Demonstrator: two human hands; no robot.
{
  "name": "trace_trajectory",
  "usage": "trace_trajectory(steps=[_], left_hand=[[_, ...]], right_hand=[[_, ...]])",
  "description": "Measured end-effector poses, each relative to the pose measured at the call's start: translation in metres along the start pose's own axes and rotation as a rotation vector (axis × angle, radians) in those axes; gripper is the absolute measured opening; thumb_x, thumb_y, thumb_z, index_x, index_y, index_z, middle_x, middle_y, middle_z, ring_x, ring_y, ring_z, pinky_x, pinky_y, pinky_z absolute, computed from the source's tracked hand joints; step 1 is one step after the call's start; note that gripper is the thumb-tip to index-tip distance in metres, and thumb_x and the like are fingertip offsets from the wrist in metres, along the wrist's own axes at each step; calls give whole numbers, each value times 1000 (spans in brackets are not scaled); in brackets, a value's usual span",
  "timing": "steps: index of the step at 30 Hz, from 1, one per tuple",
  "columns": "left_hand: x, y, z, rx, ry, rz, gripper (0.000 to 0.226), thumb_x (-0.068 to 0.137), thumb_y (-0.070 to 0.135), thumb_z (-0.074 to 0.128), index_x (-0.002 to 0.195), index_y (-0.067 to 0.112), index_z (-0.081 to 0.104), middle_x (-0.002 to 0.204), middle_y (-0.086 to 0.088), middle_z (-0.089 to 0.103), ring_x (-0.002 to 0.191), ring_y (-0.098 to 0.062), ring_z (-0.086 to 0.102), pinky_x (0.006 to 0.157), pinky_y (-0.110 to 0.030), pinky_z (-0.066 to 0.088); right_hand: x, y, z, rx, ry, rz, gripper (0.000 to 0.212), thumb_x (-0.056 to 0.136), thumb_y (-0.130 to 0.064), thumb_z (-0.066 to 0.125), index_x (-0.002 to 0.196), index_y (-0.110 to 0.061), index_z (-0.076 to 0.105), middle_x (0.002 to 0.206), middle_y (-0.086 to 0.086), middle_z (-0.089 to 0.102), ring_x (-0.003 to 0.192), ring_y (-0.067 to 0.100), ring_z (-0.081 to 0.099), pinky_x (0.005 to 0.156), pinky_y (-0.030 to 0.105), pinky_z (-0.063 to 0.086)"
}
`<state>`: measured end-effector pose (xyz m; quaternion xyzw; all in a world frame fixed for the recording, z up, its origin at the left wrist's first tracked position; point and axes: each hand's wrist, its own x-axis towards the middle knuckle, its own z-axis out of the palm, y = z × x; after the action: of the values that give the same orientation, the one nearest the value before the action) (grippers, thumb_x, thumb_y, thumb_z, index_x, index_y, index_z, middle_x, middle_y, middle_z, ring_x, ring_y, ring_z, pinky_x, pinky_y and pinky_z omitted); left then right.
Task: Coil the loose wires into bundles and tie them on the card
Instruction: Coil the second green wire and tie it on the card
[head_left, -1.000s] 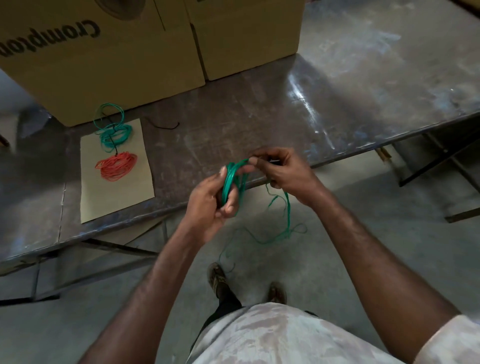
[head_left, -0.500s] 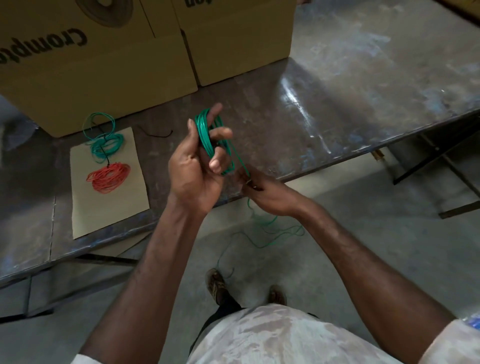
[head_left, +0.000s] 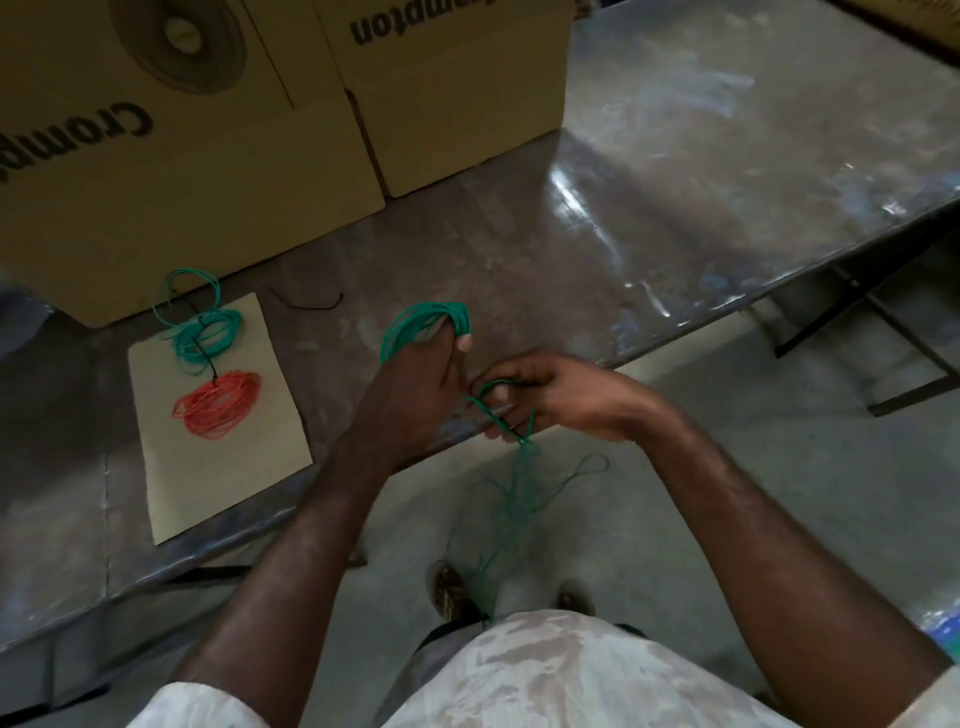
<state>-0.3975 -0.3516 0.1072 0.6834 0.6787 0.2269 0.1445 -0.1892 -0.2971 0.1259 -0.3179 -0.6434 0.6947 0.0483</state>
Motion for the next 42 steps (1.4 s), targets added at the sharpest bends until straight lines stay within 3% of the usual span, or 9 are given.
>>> trace_trajectory(steps=[4, 8, 13, 22, 26, 30, 32, 37, 42], left_hand=[[-6, -30, -8, -132, 59, -8, 36, 113, 41, 34, 104, 13, 56, 86, 0, 61, 76, -23, 59, 77, -44, 52], [-12, -55, -25, -264, 85, -126, 45, 112, 40, 38, 127, 8, 66, 89, 7, 65, 72, 0, 59, 77, -25, 50], [-21, -103, -40, -386, 126, -262, 50, 107, 61, 39, 111, 19, 67, 79, -4, 63, 67, -22, 66, 70, -47, 62], [2, -70, -57, -898, 123, -353, 36, 115, 40, 39, 132, 27, 68, 84, -18, 48, 56, -3, 56, 48, -17, 42], [17, -36, -49, -1014, 157, -301, 37, 113, 41, 40, 136, 26, 65, 81, -18, 42, 52, -4, 54, 45, -17, 34], [28, 2, -29, -1004, 240, -336, 40, 117, 29, 34, 142, 15, 61, 77, -19, 40, 50, -3, 50, 44, -16, 33], [30, 13, -25, -982, 298, -341, 40, 117, 33, 35, 143, 16, 60, 73, -17, 37, 50, -3, 49, 44, -16, 31], [24, 22, -17, -748, 408, -357, 34, 115, 37, 35, 129, 26, 64, 73, -22, 41, 51, -3, 41, 49, -16, 34], [2, 13, -14, -682, 553, -456, 36, 118, 30, 34, 124, 15, 66, 57, 5, 51, 49, -5, 42, 46, -21, 31]], right_hand=[[21, -2, -15, 43, 426, 22, 23, 103, 4, 45, 104, 10, 67, 88, 29, 69, 71, 37, 71, 69, 51, 62], [35, 6, -42, 147, 906, 78, 29, 99, 5, 41, 93, -1, 68, 86, 31, 71, 45, 26, 66, 45, 34, 56], [37, 29, -74, -323, 1276, 234, 44, 83, -23, 45, 113, -18, 76, 98, 11, 80, 100, 29, 75, 93, 44, 60], [65, 44, -32, -830, 883, 321, 47, 78, 5, 59, 118, -13, 76, 126, 17, 68, 120, 38, 61, 98, 42, 55], [72, 29, -16, -277, 318, -99, 64, 69, 7, 48, 130, 1, 67, 130, 12, 70, 118, 11, 66, 98, 20, 50], [62, 11, -8, 279, -66, -193, 61, 84, 24, 58, 142, 7, 53, 137, 29, 63, 126, 32, 61, 106, 43, 51], [50, 8, -25, 379, -164, -194, 45, 93, 16, 58, 137, 7, 57, 121, 30, 68, 108, 33, 69, 103, 49, 54], [22, 17, -78, 376, -367, -24, 27, 106, -19, 56, 124, -3, 67, 91, 20, 70, 61, 19, 62, 58, 25, 52], [3, 31, -113, 46, -404, 62, 27, 106, -10, 57, 121, 10, 67, 75, 13, 61, 49, 11, 44, 49, 22, 34]])
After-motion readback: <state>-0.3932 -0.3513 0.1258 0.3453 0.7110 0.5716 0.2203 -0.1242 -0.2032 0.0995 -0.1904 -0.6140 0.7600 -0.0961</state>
